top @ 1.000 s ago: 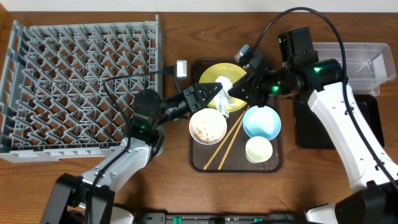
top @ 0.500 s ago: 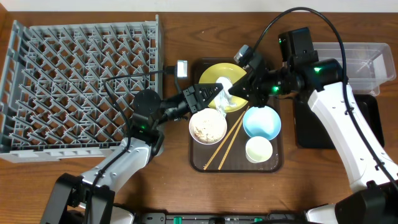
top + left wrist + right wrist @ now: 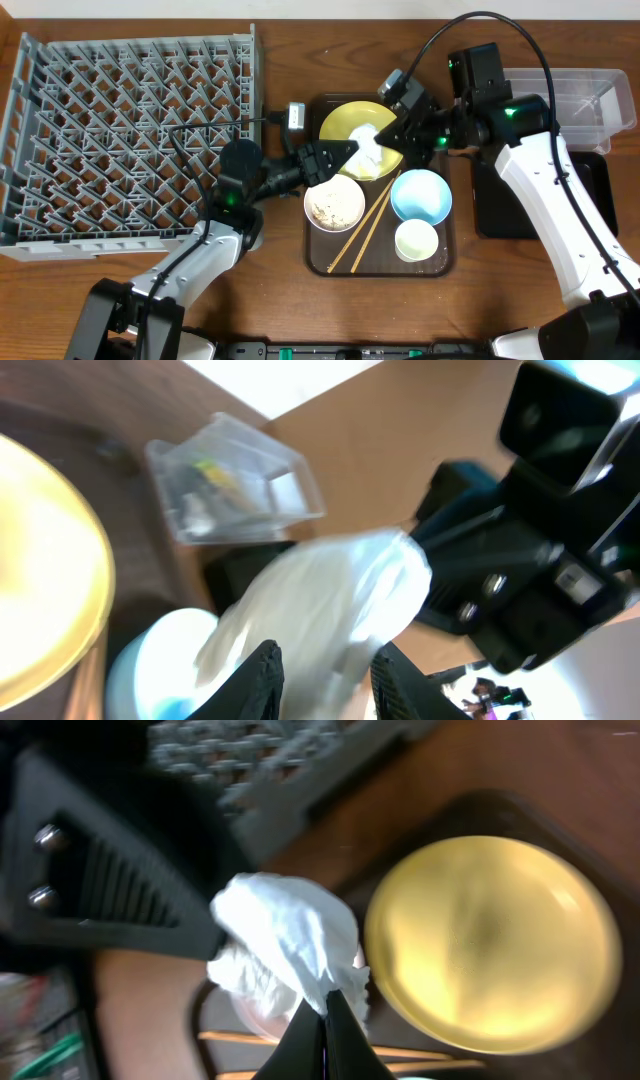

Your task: Sort waste into correct bins and load items into the dishwasher rack

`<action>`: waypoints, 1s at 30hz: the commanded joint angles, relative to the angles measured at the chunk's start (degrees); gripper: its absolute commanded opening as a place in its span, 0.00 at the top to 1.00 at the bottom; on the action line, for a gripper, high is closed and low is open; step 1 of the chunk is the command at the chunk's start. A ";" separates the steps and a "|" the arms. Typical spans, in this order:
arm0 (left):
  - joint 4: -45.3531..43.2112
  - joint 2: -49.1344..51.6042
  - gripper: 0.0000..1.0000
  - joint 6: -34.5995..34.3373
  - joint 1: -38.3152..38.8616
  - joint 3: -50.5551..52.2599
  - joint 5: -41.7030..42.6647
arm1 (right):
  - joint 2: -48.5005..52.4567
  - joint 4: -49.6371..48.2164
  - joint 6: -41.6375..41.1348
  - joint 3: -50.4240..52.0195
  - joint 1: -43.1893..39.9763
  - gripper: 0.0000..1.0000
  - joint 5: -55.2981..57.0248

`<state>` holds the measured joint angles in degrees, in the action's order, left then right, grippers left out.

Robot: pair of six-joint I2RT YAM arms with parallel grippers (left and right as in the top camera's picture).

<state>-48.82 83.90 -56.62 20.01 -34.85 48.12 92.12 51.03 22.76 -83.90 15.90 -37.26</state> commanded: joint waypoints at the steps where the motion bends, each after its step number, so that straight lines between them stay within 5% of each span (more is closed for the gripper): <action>1: 0.35 -0.11 0.67 8.63 -2.47 -0.96 0.74 | 0.02 -1.99 -3.87 -0.76 -0.98 0.99 9.68; 12: 9.86 -1.86 0.69 17.59 -11.89 -1.22 -1.36 | 0.02 -10.10 -11.02 -3.15 -6.86 0.99 30.29; 23: 46.84 -10.10 0.68 36.35 -11.91 -9.55 -23.85 | 0.02 -14.58 -18.08 -3.43 -14.64 0.99 37.68; 30: 70.62 -18.78 0.68 36.85 -11.91 -11.47 -41.40 | 0.15 -17.88 -18.03 -3.43 -18.97 0.99 40.61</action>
<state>17.82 67.31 -22.22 8.34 -45.56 17.06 92.20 33.47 6.22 -85.78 -1.61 0.49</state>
